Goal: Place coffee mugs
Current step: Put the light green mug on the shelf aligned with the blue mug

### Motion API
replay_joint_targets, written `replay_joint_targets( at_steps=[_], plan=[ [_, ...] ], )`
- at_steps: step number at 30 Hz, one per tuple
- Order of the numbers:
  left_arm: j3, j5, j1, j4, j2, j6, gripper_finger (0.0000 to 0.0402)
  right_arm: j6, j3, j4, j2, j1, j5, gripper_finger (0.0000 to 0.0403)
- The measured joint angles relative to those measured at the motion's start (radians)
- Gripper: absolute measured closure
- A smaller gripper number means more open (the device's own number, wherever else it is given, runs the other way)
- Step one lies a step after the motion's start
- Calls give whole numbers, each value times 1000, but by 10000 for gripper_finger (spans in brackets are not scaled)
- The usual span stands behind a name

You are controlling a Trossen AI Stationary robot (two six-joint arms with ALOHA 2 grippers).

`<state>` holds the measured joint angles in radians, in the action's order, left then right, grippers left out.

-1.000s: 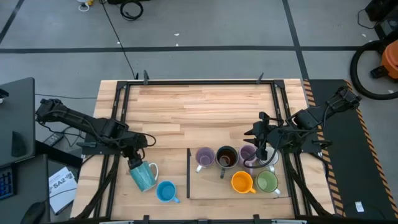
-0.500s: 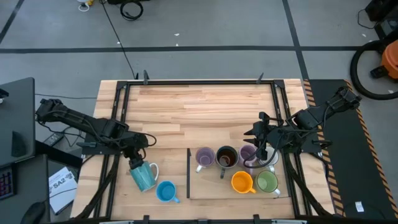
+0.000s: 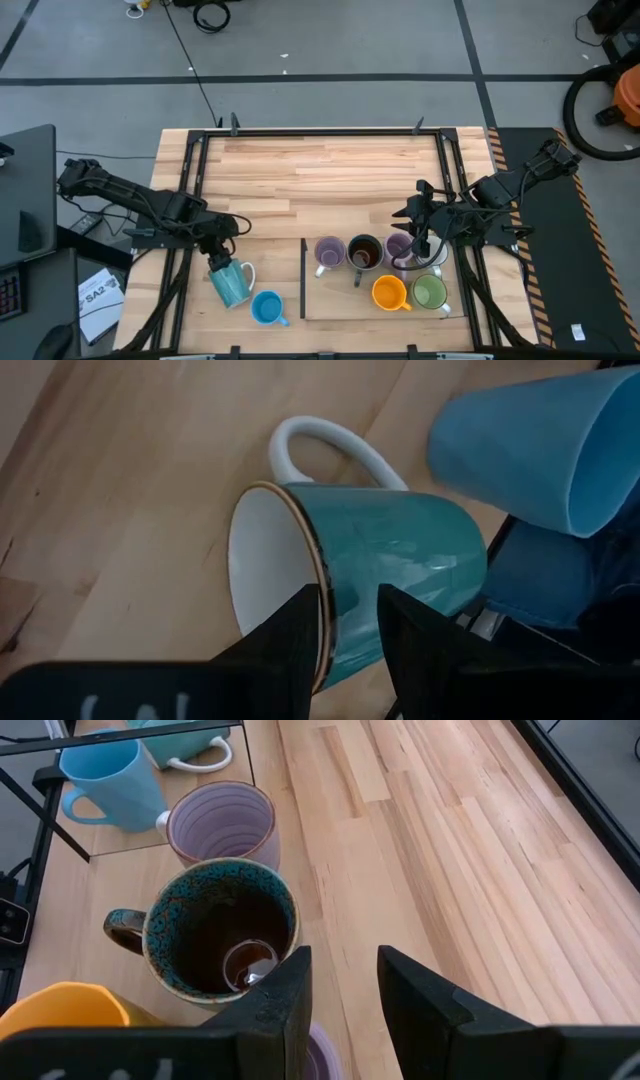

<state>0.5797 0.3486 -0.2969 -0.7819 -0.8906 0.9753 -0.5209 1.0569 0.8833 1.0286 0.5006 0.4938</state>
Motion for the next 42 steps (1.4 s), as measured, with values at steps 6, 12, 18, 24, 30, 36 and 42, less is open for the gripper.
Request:
replay_joint_targets(
  at_steps=[6,12,18,24,30,36,42],
  plan=[
    [-83,62,1,107,3,66,289,0,0,0,0,0,0,281],
    [-155,150,1,265,2,107,289,0,0,0,0,0,0,281],
    [-157,146,1,282,1,113,289,0,0,0,0,0,0,281],
    [-157,136,1,291,1,117,289,0,0,0,0,0,-2,281],
    [-157,130,0,296,1,113,289,0,0,0,0,0,-1,281],
    [-157,145,1,296,0,113,302,0,0,0,0,0,-1,281],
    [-157,158,1,298,1,113,343,0,0,0,0,0,-1,281]
  ],
)
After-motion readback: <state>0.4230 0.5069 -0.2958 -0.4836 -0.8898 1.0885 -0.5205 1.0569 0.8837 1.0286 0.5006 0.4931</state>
